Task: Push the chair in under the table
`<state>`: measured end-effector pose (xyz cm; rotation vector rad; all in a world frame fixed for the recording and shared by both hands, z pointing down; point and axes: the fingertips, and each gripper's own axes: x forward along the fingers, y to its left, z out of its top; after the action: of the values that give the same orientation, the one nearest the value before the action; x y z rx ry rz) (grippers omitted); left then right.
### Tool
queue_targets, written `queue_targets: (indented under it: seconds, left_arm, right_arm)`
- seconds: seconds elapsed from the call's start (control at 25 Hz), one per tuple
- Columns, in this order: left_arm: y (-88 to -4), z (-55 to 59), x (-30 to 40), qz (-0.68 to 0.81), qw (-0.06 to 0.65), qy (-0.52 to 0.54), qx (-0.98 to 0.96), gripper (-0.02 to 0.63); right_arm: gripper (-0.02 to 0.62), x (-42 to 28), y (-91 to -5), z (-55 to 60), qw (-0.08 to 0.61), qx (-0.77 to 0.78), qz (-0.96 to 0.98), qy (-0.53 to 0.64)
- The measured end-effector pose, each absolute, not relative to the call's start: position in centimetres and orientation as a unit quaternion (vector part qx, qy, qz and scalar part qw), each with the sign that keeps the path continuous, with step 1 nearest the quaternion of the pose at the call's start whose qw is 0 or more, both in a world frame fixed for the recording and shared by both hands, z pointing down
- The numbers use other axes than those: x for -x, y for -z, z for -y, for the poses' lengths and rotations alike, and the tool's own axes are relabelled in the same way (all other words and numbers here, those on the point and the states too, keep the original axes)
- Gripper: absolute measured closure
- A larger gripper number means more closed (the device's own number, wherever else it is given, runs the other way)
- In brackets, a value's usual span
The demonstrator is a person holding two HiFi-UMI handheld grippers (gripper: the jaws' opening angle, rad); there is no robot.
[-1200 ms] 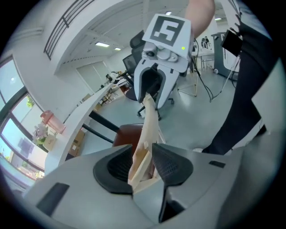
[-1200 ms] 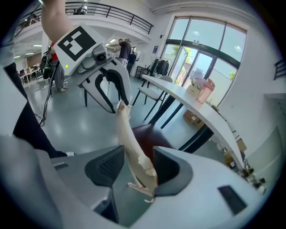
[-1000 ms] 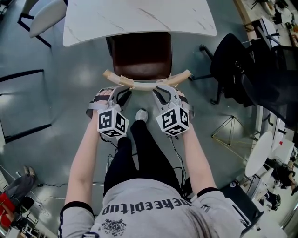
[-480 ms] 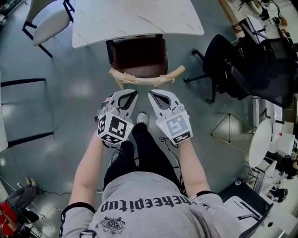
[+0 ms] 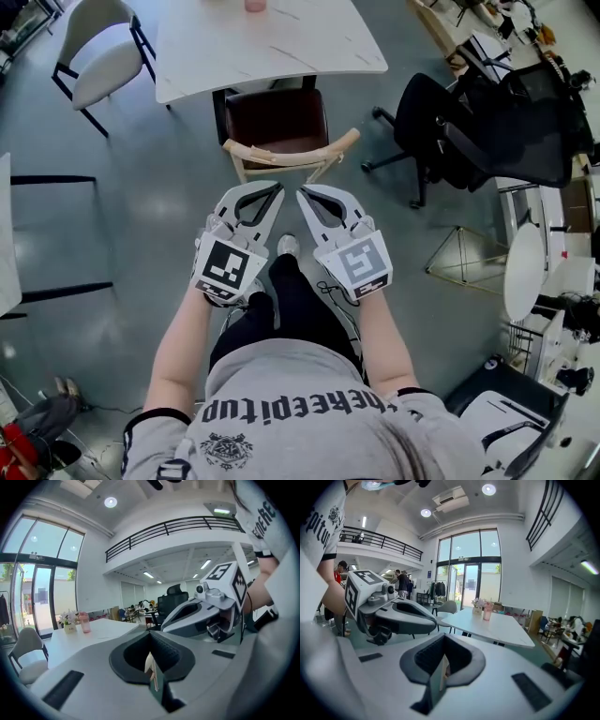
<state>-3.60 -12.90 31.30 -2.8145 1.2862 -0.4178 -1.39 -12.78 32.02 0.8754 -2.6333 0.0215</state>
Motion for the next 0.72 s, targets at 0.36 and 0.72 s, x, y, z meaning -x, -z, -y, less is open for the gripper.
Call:
queue_targets:
  seconds: [0.36, 0.72]
  left_arm:
    - [-26.0, 8.0, 3.1, -0.399, 0.011, 0.072, 0.914, 0.591]
    - [-21.6, 4.6, 3.3, -0.395, 0.012, 0.016, 0.918, 0.591]
  right_arm:
    - [0.584, 1.3, -26.6, 7.8, 0.122, -0.327, 0.937, -0.006]
    - [0.585, 1.7, -23.3, 4.5, 0.079, -0.328, 0.941, 0.0]
